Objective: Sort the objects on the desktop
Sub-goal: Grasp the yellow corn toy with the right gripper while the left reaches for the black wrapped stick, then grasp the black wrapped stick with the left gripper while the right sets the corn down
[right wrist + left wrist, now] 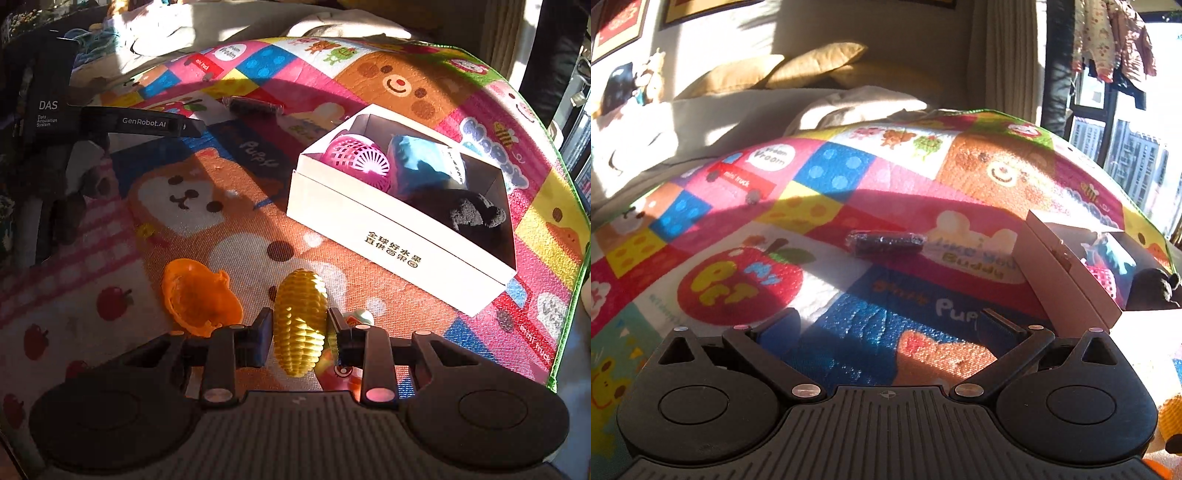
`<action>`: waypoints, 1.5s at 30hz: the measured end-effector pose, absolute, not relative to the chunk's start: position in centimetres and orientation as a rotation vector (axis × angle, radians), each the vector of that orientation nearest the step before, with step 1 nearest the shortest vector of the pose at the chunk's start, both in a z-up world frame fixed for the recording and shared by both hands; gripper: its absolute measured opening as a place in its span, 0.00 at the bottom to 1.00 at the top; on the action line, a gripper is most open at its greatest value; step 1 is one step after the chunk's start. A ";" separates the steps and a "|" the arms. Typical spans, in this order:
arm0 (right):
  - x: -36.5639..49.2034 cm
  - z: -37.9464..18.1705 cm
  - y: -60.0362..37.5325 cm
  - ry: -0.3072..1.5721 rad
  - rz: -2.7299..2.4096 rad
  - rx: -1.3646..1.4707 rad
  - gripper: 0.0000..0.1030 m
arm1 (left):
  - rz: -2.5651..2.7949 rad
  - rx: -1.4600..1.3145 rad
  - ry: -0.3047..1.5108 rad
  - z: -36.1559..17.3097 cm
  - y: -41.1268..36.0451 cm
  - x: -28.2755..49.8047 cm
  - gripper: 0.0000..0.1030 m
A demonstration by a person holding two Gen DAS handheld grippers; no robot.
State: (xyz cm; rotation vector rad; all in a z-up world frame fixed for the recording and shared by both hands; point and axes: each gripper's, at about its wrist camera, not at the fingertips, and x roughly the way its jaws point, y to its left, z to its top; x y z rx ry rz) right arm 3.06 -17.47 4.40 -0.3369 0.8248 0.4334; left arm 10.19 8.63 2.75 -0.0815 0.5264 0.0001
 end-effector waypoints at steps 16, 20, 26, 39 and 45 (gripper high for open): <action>3.2 7.0 -26.1 0.593 0.385 0.033 0.83 | 0.201 0.024 0.678 1.3 5.9 26.3 1.00; 3.5 6.1 -26.9 0.608 0.363 0.037 0.83 | 0.211 0.068 0.674 1.0 5.1 27.1 1.00; 3.3 5.5 -27.3 0.614 0.321 0.069 0.84 | 0.190 0.084 0.672 1.5 5.0 25.9 0.86; -0.7 5.2 -26.3 0.570 0.252 0.029 0.99 | -0.250 0.072 0.562 5.6 0.0 2.0 0.86; -3.7 4.2 -24.9 0.579 0.231 0.016 1.00 | -0.331 0.053 0.615 3.1 -1.1 -3.7 0.87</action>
